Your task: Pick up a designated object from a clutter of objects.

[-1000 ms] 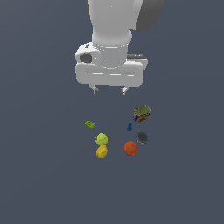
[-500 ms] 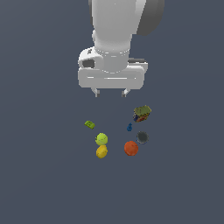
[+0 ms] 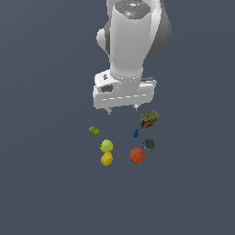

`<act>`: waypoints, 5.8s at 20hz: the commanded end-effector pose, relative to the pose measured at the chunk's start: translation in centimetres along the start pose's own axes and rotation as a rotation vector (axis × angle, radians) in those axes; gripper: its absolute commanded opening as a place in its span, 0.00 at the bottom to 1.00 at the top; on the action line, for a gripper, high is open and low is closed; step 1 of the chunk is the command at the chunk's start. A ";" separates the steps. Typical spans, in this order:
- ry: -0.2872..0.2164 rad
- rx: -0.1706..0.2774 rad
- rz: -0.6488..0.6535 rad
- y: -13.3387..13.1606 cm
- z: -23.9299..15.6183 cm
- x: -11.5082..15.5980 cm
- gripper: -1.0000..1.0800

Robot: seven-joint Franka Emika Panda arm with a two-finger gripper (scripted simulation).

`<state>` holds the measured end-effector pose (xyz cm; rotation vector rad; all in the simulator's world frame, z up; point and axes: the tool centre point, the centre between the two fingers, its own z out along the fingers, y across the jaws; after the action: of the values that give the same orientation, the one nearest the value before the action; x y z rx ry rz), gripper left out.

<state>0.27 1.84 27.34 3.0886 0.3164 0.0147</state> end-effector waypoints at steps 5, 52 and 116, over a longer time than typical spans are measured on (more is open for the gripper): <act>-0.002 0.003 -0.217 -2.7 5.5 0.0 0.96; 0.009 0.038 -0.757 -10.4 22.7 -3.2 0.00; 0.010 0.038 -0.757 4.3 -16.9 -7.7 0.00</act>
<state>-6.57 -3.08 43.56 2.7863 1.4517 0.0032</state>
